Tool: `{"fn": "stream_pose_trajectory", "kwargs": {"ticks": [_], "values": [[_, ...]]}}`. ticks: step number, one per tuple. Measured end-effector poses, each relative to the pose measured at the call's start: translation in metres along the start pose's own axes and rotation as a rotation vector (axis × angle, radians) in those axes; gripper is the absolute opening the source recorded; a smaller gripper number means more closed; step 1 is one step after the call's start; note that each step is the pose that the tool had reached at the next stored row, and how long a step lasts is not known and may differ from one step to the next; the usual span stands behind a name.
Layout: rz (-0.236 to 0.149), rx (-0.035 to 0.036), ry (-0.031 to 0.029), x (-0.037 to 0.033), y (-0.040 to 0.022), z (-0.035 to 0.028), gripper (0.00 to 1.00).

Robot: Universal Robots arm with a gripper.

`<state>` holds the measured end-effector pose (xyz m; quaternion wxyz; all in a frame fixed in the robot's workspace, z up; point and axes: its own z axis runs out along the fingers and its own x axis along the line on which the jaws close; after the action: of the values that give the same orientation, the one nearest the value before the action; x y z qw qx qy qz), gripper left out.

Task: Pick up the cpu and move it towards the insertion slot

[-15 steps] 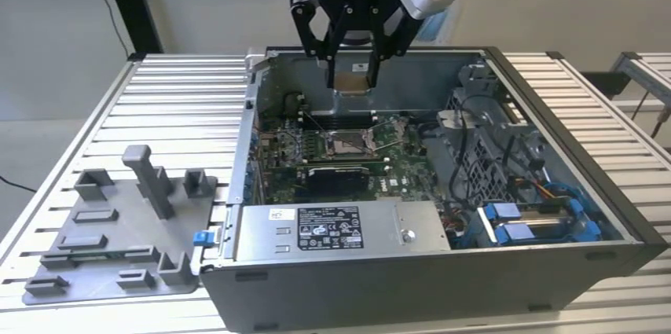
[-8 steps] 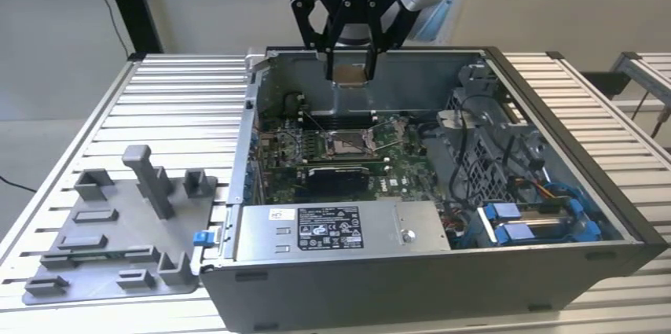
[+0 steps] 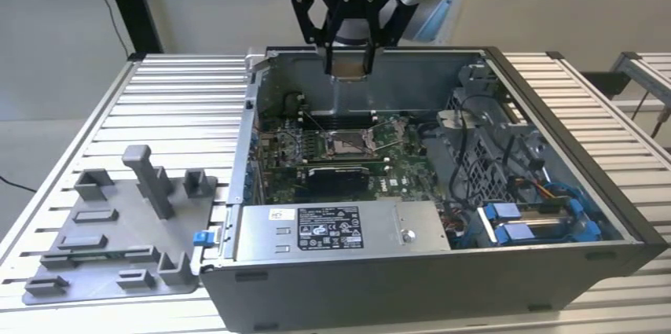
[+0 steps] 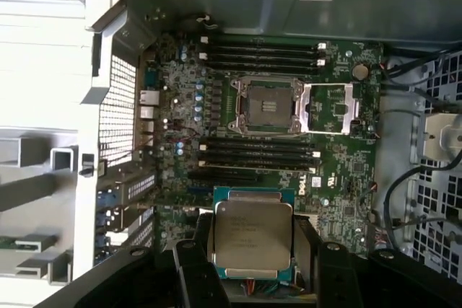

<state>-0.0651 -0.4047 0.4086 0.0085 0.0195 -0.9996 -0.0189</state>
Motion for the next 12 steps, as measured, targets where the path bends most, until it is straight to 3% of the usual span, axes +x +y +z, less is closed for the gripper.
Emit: {"fn": "stream_pose_trajectory", "kwargs": {"ticks": [12], "values": [[0.0, 0.0001, 0.0, -0.0009, 0.0216, 0.0015, 0.0]]}}
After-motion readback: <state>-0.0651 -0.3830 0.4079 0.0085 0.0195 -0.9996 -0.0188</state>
